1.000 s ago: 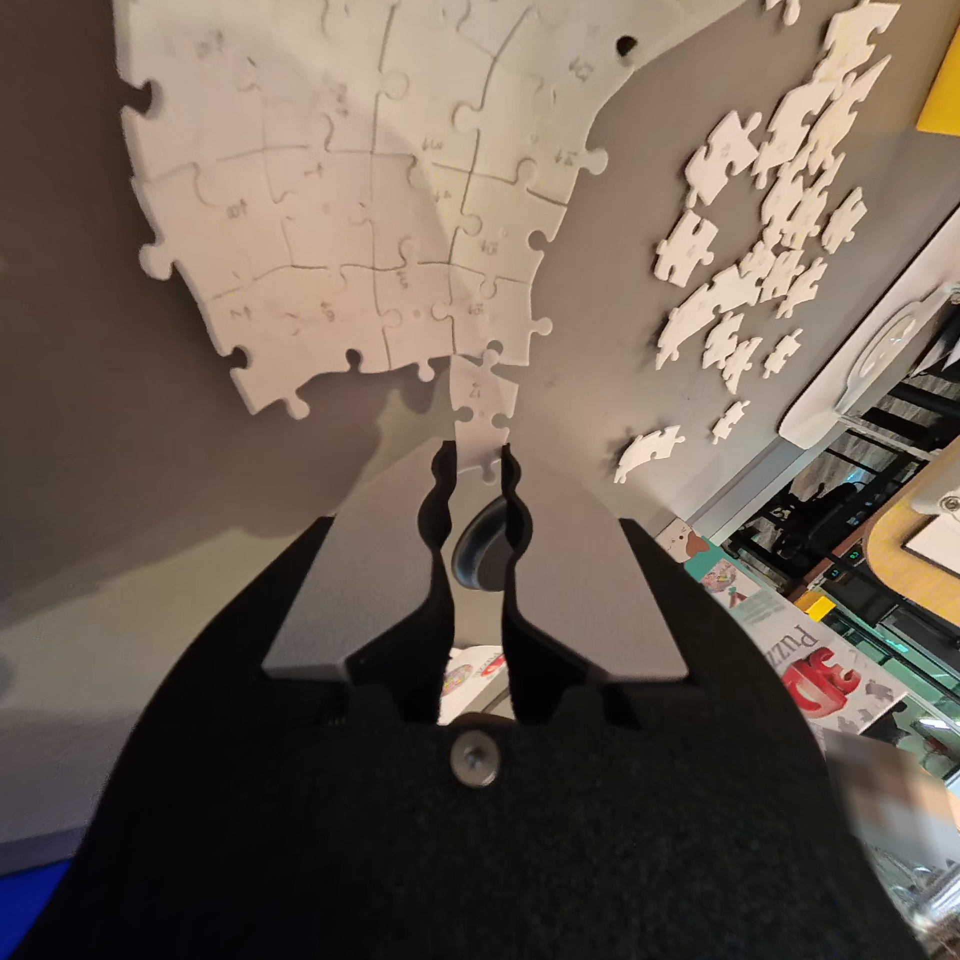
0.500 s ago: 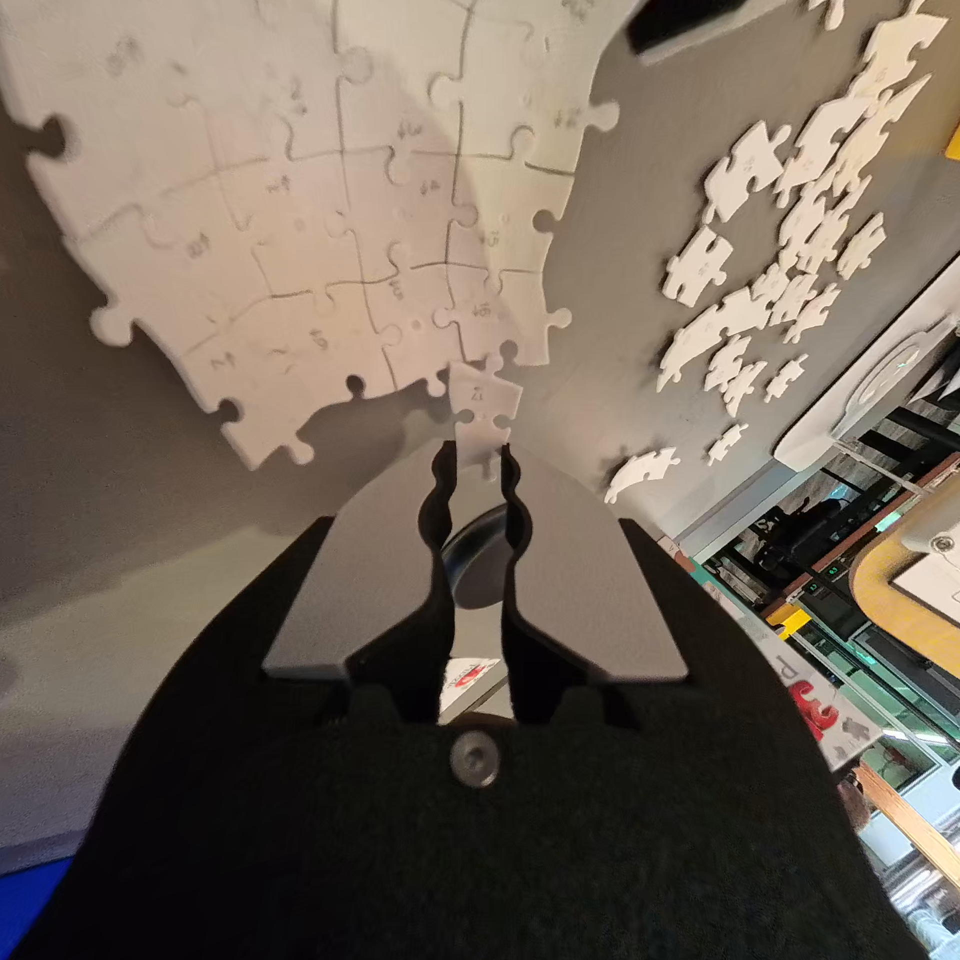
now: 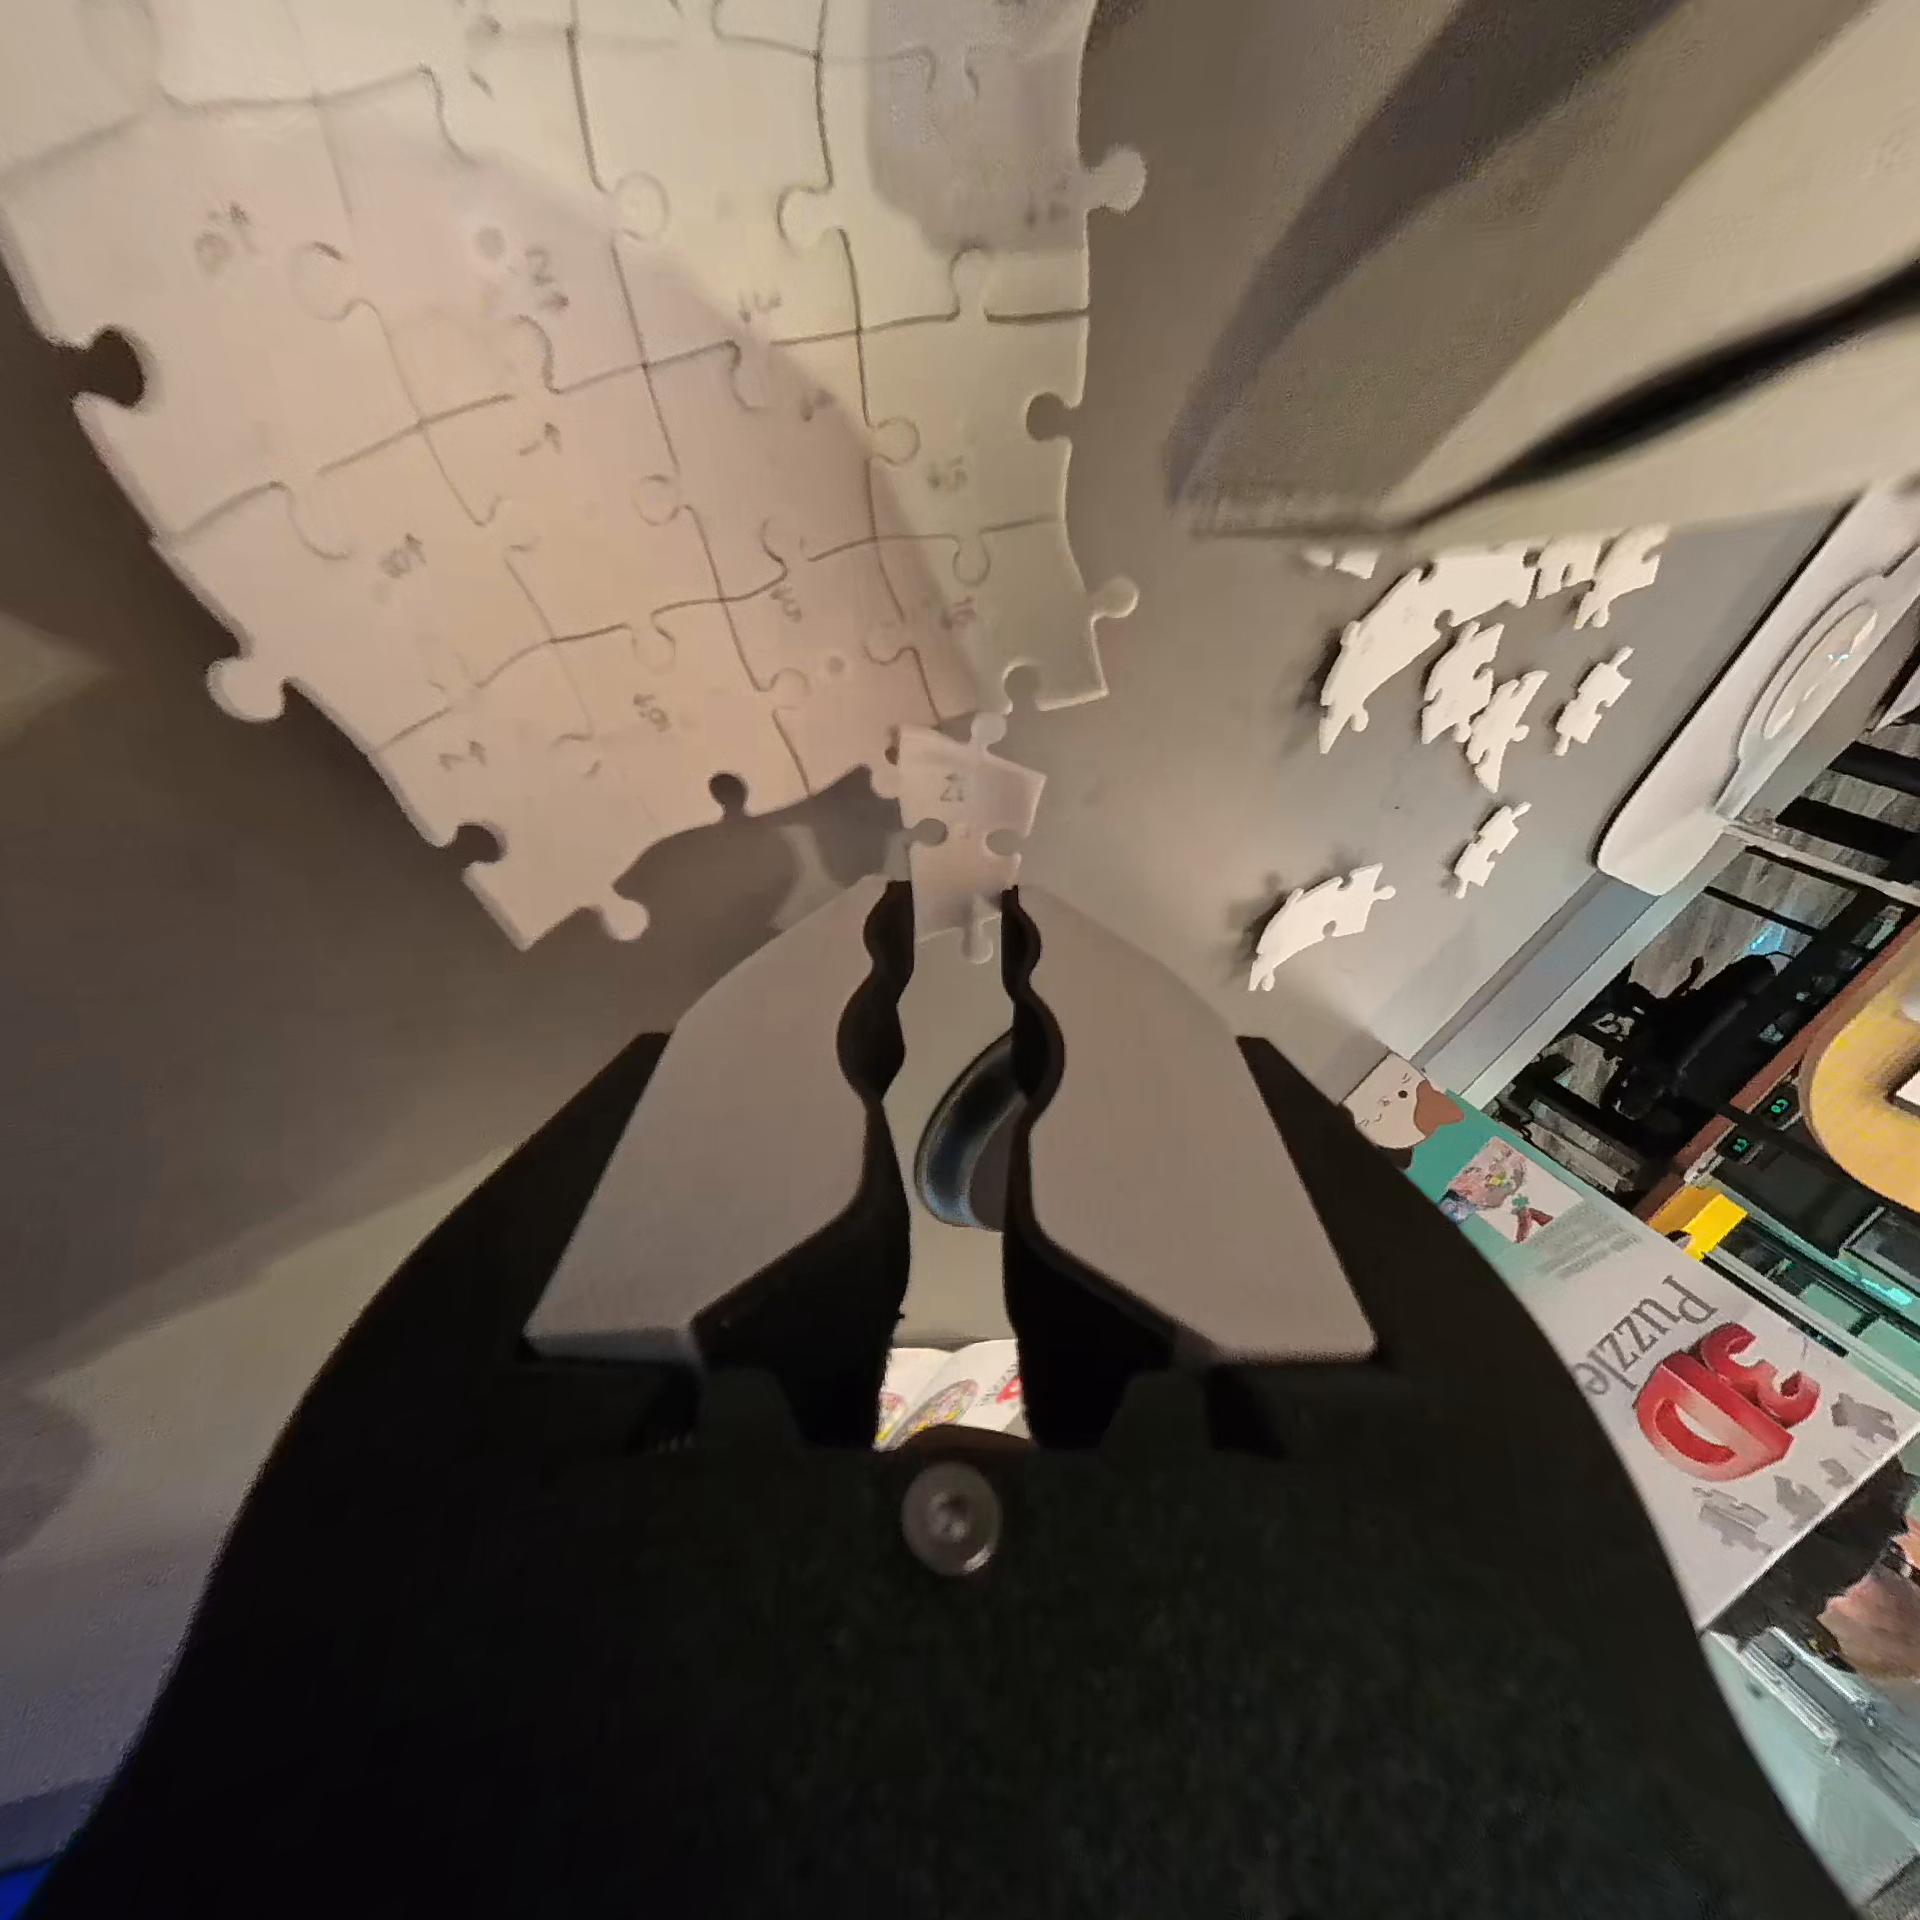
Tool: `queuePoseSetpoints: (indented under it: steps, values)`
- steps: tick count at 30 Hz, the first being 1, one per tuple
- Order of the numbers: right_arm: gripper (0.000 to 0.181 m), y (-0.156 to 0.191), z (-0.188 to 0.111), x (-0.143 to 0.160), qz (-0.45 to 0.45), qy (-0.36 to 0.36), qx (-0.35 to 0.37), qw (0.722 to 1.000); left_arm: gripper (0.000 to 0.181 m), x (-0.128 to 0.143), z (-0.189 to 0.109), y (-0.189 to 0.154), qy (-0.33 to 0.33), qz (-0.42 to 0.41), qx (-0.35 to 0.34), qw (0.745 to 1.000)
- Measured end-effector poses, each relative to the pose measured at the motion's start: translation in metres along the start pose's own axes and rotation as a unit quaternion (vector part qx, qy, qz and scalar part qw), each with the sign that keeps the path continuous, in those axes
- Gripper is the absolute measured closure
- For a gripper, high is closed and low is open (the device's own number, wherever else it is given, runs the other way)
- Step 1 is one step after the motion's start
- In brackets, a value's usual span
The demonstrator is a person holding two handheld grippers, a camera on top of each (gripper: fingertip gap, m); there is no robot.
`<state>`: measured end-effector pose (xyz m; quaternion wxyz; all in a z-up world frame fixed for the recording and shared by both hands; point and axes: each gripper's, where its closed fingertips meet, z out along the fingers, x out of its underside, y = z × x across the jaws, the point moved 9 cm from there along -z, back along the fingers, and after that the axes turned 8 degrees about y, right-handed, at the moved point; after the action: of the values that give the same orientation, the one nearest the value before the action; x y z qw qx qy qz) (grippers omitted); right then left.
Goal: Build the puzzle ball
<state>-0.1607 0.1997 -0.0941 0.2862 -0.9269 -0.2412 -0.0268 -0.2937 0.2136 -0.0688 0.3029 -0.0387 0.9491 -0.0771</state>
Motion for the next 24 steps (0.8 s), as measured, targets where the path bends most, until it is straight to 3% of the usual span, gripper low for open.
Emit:
queuePoseSetpoints:
  steps: [7, 15, 24]
  values:
    - [0.166, 0.003, 0.002, 0.001, 0.009, -0.002, 0.000, 1.000, 0.181, -0.007, 0.029, 0.021, 0.104, 0.028, 0.006, 0.994]
    - [0.166, 0.007, 0.002, 0.002, 0.017, -0.001, -0.007, 1.000, 0.181, -0.007, 0.048, 0.034, 0.146, 0.025, 0.044, 0.988]
    - [0.165, 0.009, 0.008, 0.010, 0.012, 0.017, -0.026, 0.999, 0.181, -0.031, 0.065, 0.045, 0.227, 0.026, 0.110, 0.967]
